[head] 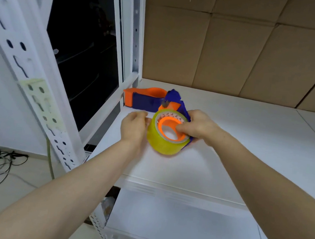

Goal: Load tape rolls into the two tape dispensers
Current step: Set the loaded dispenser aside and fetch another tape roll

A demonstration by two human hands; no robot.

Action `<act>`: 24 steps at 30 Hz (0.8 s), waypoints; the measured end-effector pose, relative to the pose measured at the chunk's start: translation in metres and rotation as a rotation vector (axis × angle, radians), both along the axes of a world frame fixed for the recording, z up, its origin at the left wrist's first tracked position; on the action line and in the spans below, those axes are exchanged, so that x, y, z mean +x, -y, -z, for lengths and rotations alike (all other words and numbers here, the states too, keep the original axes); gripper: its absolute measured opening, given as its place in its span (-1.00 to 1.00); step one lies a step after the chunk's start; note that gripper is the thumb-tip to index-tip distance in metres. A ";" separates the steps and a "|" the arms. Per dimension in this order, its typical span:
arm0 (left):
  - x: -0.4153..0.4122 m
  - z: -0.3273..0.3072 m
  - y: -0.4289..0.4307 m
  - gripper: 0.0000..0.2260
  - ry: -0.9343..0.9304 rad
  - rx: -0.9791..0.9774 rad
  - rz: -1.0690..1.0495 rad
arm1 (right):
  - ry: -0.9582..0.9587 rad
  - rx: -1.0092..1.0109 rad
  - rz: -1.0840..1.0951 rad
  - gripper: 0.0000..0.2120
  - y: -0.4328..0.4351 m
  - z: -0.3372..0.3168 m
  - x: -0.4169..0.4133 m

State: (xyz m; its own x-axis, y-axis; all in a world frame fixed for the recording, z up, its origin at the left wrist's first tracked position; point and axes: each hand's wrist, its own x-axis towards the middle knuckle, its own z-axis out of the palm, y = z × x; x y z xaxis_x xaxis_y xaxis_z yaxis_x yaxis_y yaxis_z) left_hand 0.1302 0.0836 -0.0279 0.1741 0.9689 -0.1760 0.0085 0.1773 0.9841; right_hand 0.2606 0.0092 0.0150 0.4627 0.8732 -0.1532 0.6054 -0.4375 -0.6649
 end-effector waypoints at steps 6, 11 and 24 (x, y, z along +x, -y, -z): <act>-0.013 -0.009 -0.020 -0.91 -0.025 0.043 -0.083 | 0.181 -0.278 -0.252 -0.67 -0.015 -0.004 -0.010; -0.015 -0.013 -0.025 -0.88 -0.087 0.002 -0.081 | 0.273 -0.394 -0.368 -0.63 -0.028 0.002 -0.014; -0.015 -0.024 -0.052 -0.85 -0.160 0.025 -0.029 | 0.355 0.083 -0.210 -0.66 -0.103 -0.008 0.035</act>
State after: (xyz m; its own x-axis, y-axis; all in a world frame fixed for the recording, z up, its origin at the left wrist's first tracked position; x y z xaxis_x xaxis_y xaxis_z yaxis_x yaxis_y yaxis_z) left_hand 0.1150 0.1361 -0.0039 0.1181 0.9775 -0.1746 0.1606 0.1548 0.9748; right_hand 0.2954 0.1117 0.0232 0.2847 0.9568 0.0583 0.8735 -0.2339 -0.4269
